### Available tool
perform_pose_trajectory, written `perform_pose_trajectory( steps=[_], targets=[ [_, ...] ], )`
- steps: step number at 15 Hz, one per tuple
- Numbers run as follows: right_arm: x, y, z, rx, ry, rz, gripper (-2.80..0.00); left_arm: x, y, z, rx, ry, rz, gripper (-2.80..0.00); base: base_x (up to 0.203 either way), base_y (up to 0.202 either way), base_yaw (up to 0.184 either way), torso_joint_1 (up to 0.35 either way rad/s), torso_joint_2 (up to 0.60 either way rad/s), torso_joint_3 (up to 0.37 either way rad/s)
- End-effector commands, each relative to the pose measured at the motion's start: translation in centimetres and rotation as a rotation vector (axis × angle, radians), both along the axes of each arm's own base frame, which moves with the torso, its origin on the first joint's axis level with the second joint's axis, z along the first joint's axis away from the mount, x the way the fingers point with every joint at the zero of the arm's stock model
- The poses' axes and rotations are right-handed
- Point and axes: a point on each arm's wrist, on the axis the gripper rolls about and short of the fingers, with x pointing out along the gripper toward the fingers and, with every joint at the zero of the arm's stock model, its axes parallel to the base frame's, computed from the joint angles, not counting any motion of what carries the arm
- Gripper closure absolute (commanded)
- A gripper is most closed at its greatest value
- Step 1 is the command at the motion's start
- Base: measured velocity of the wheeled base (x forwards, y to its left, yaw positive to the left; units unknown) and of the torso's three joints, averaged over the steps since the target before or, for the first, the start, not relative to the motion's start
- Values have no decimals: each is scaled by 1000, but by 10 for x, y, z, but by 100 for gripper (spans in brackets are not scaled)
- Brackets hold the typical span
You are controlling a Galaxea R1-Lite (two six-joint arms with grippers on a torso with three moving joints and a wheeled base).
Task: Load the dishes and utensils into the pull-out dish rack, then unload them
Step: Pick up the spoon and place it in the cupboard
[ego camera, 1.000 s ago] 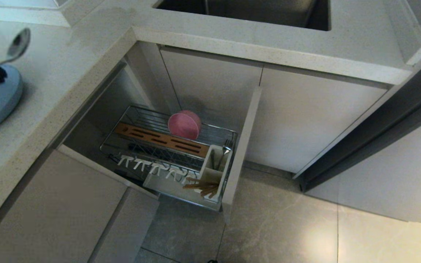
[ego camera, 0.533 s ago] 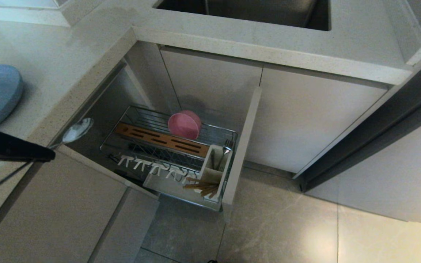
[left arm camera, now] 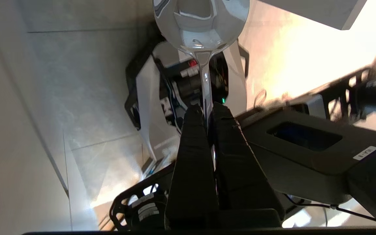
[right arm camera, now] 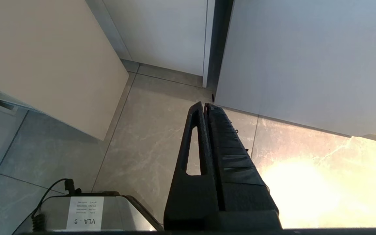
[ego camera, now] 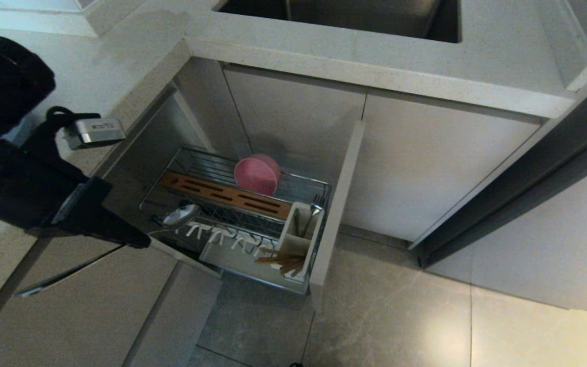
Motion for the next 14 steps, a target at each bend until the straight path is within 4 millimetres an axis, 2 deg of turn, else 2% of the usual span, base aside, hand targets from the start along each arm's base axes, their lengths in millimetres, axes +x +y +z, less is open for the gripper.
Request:
perform_pose_trajectory(
  steps=[1,7,11,14],
  targets=[
    [0,0,0,0,-1,0,0,29,-19,-18,20,80,-51,0,0,0,0,0,0,0],
    [0,0,0,1,-1,0,0,77,-48,-40,38,126,-104,0,0,0,0,0,0,0],
    [0,0,0,-1,-1,0,0,93,-68,-63,70,172,-180,0,0,0,0,0,0,0],
    [0,0,0,1,-1,0,0,100,-81,-71,69,158,-209,0,0,0,0,0,0,0]
  ],
)
